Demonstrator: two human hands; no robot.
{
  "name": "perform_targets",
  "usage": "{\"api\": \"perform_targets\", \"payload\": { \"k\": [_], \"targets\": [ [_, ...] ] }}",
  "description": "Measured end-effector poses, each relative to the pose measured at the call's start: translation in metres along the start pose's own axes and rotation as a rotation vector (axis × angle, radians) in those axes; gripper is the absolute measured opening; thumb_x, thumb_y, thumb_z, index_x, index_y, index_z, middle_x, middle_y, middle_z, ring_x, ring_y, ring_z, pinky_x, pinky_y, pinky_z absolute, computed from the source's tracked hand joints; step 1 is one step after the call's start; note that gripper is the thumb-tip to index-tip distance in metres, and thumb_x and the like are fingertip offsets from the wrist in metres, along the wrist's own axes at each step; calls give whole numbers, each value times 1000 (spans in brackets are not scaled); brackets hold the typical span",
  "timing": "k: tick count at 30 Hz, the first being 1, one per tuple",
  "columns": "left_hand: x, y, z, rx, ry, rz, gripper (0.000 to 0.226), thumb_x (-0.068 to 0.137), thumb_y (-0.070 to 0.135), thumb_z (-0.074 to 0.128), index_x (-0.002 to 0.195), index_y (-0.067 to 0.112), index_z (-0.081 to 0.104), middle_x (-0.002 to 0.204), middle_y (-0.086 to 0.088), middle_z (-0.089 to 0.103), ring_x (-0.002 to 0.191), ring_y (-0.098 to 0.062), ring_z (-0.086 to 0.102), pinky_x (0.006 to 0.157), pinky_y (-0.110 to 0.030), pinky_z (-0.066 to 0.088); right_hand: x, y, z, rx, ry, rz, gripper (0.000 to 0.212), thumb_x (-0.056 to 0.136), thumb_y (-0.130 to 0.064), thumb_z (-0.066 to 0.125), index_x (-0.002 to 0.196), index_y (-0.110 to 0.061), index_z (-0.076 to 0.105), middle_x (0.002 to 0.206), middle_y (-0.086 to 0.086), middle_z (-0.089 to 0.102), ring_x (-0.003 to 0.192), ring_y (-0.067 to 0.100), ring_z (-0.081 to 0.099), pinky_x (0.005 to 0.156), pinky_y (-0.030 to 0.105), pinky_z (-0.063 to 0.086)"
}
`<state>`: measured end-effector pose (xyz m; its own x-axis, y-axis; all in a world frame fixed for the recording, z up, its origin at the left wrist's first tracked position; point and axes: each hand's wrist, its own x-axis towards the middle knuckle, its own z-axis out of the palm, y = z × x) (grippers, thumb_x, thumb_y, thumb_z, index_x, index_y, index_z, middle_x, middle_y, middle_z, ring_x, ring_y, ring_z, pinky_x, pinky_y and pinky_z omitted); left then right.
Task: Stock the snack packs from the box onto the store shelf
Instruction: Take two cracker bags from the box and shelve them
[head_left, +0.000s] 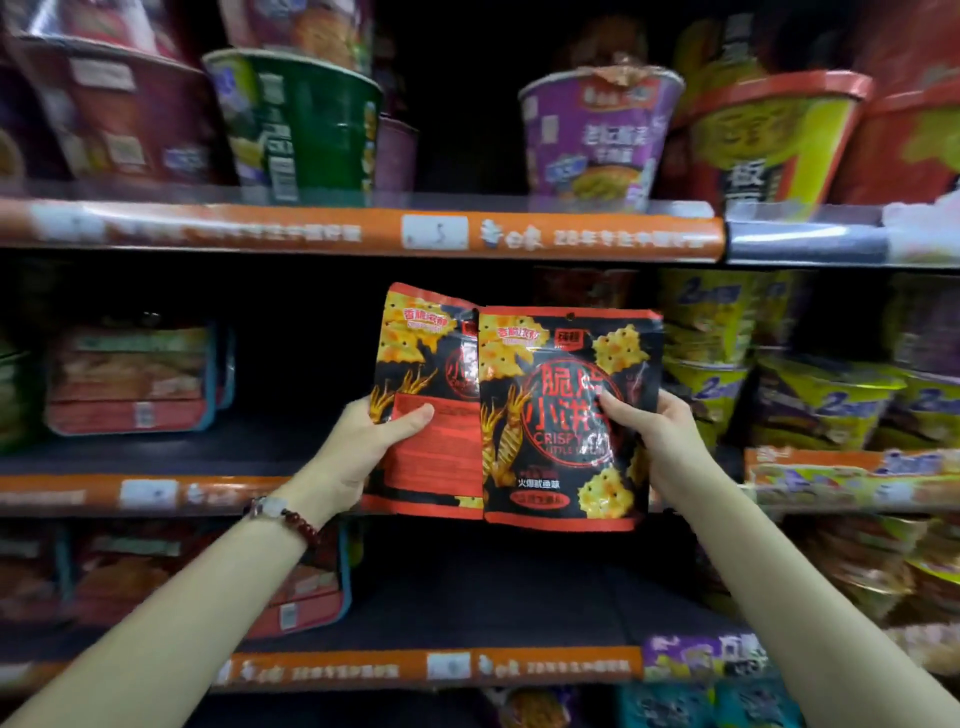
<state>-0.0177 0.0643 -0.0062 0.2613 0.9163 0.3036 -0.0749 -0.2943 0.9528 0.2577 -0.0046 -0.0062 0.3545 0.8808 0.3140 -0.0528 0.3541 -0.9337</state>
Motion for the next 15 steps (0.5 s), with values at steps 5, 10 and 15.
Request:
{"api": "perform_targets", "payload": {
  "k": [5,10,15],
  "targets": [
    [23,11,-51,-40,75,66,17,84,18,67,100,22,63,103,-1,69,98,-17,64,85,-35,51,28,-6,57,44,4,-31,17,83,-11,71,100,-7,68,94,10,75,93,31,71,84,46,56],
    [46,8,-86,-21,82,44,32,79,20,70,109,21,60,111,-1,67,102,-14,62,93,-37,49,42,-8,95,35,34,-128,9,83,-10,72,91,-11,66,89,7,75,84,23,73,75,36,58],
    [50,-14,-109,25,-15,-51,85,34,56,89,107,21,61,98,7,72,88,-2,68,81,-24,51,43,18,94,-64,-14,-148,15,83,-16,71,97,-13,66,95,2,74,91,17,71,77,31,55]
  ]
}}
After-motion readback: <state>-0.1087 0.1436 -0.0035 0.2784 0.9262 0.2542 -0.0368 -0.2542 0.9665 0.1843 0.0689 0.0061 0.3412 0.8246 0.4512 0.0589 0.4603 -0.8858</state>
